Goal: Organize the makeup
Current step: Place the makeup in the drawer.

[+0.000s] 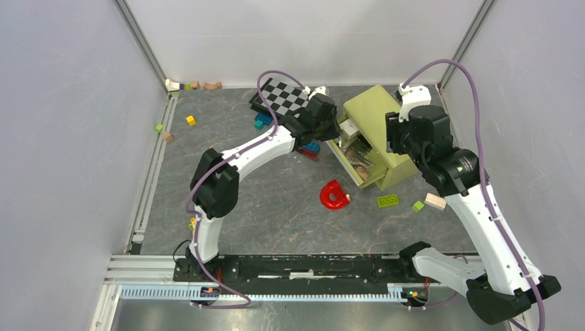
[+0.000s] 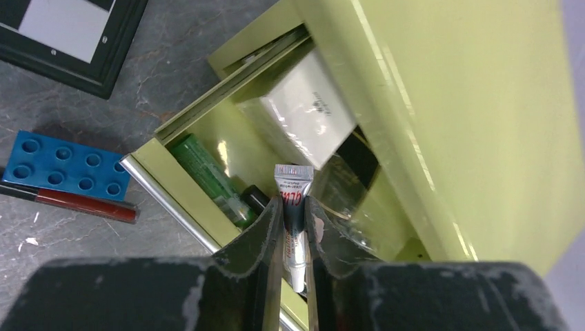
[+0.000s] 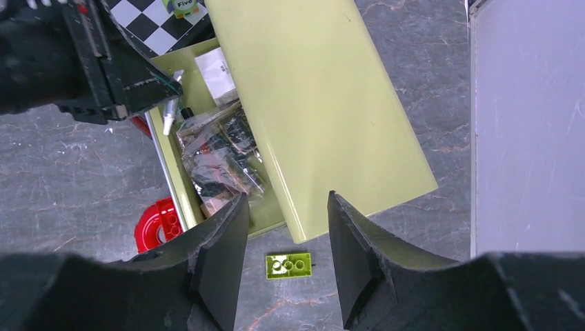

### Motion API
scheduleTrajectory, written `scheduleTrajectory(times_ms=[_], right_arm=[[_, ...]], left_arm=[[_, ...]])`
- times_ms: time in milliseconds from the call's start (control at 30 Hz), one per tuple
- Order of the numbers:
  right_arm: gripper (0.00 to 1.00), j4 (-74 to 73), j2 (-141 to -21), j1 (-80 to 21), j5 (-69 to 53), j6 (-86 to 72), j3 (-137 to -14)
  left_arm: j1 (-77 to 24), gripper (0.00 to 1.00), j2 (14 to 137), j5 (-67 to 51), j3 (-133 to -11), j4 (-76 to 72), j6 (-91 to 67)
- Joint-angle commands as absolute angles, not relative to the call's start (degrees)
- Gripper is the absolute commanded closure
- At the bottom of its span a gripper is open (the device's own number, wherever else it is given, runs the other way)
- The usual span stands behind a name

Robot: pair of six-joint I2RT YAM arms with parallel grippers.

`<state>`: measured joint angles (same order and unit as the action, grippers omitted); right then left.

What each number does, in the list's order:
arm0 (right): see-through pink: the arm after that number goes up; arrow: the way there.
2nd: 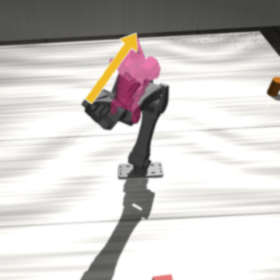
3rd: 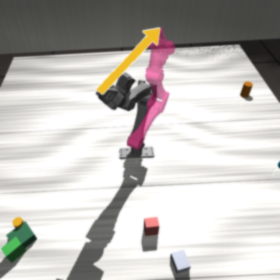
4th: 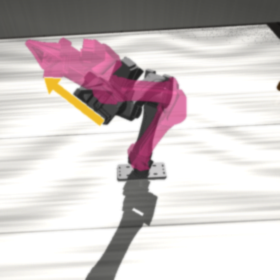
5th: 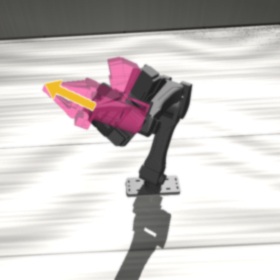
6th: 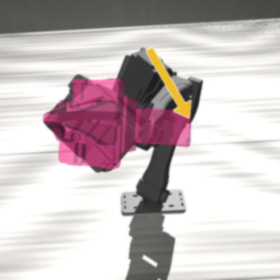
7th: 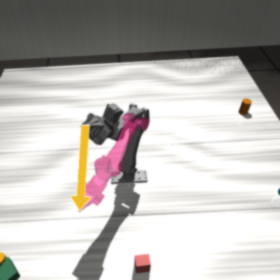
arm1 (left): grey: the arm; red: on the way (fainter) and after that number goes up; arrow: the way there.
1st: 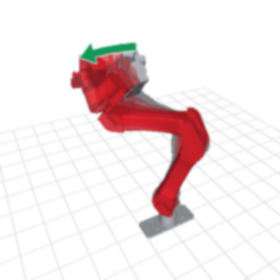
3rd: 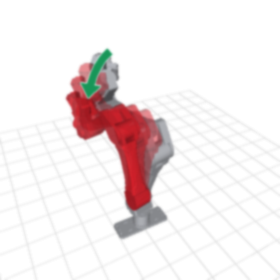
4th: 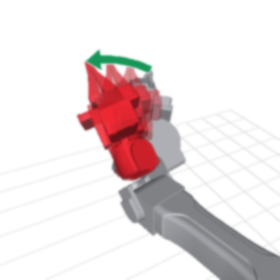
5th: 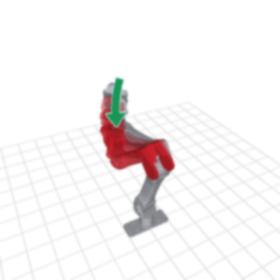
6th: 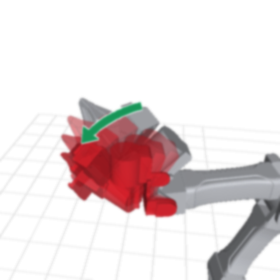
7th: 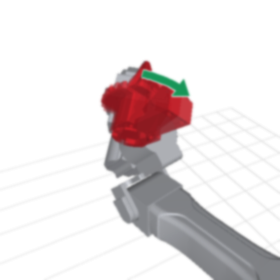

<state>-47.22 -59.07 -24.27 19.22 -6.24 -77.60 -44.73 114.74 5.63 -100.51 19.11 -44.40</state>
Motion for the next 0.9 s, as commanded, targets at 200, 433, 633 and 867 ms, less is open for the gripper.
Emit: scheduleTrajectory(times_ms=[200, 433, 633, 867], right_arm=[[0.47, -47.0, -56.7, -24.4, 20.3, -7.3, -77.5], [0.47, -46.9, -52.5, -24.4, 20.3, -7.3, -76.9], [0.47, -46.9, -56.2, -24.4, 20.8, -6.8, -77.0], [0.47, -46.3, -56.5, -24.4, 21.1, -6.3, -76.2]], left_arm=[[-44.6, 0.73, 118.7, 8.1, -103.9, 15.3, -49.9], [-44.6, 0.59, 119.1, 8.7, -104.8, 16.6, -49.3], [-44.6, 0.58, 117.2, 7.9, -104.9, 16.7, -47.8], [-44.2, 0.55, 109.4, 10.5, -101.1, 16.8, -43.3]])
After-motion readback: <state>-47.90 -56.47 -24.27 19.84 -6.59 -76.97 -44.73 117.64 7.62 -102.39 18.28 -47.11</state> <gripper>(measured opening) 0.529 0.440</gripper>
